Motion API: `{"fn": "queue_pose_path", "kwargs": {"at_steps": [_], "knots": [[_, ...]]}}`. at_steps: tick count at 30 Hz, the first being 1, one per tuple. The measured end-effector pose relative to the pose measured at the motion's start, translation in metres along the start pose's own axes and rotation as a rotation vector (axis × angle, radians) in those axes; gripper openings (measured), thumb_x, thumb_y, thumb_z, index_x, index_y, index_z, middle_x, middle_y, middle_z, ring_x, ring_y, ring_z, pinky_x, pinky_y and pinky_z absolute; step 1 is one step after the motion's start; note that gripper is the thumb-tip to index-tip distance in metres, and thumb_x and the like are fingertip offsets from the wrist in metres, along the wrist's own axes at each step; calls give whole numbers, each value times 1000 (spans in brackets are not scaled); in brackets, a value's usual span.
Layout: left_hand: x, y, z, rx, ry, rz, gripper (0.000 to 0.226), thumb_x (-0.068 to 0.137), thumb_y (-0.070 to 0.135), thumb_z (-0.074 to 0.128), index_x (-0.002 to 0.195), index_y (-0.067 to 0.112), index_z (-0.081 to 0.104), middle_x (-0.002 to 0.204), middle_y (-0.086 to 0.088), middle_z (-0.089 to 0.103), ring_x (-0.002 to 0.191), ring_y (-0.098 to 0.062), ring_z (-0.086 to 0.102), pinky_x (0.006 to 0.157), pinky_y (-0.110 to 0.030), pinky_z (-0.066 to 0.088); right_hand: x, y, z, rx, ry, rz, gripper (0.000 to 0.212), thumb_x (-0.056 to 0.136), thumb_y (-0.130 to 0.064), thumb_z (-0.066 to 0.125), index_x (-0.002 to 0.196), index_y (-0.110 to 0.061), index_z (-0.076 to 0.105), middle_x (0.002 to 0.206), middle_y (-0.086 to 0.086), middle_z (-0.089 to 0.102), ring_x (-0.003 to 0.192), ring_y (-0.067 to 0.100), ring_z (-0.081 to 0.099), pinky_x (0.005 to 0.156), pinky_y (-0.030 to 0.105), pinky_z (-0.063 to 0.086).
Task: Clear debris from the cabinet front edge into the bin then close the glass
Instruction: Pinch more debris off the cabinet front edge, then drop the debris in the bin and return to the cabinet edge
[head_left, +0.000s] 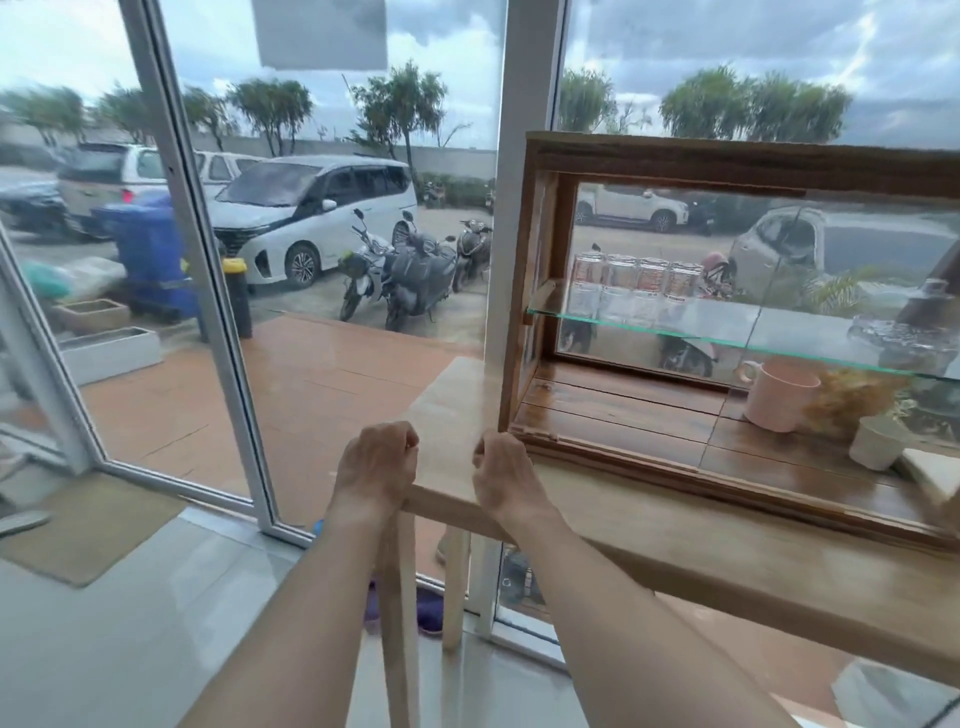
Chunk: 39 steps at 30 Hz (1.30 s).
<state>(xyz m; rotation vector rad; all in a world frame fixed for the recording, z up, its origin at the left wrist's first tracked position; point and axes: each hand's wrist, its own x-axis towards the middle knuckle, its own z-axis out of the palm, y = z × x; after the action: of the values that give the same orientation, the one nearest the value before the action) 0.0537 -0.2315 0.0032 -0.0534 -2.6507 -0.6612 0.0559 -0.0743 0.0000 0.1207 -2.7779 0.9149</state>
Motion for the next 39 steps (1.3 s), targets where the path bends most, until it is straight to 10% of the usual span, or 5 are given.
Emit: {"fn": "queue_pose_path", "kwargs": {"at_steps": [25, 33, 39], "knots": [[-174, -306, 12, 48, -243, -749, 26, 90, 9, 45, 107, 15, 64, 112, -12, 65, 101, -35, 61, 85, -39, 48, -101, -108, 298, -57, -654, -176, 24, 91, -11, 48, 112, -9, 61, 115, 17, 59, 105, 37, 58, 83, 37, 45], [-195, -322, 19, 71, -299, -801, 22, 95, 14, 45, 106, 11, 63, 108, -14, 64, 95, -36, 61, 83, -41, 50, -105, -89, 311, -158, -732, -148, 38, 91, -18, 48, 129, -14, 51, 130, 13, 53, 116, 35, 53, 95, 40, 43], [-169, -300, 6, 59, -187, -736, 20, 92, 15, 47, 99, 10, 65, 101, -15, 69, 92, -36, 62, 79, -41, 51, -80, -96, 265, -74, -595, -112, 21, 84, -8, 41, 97, -12, 56, 106, 10, 59, 92, 37, 59, 78, 44, 52]]}}
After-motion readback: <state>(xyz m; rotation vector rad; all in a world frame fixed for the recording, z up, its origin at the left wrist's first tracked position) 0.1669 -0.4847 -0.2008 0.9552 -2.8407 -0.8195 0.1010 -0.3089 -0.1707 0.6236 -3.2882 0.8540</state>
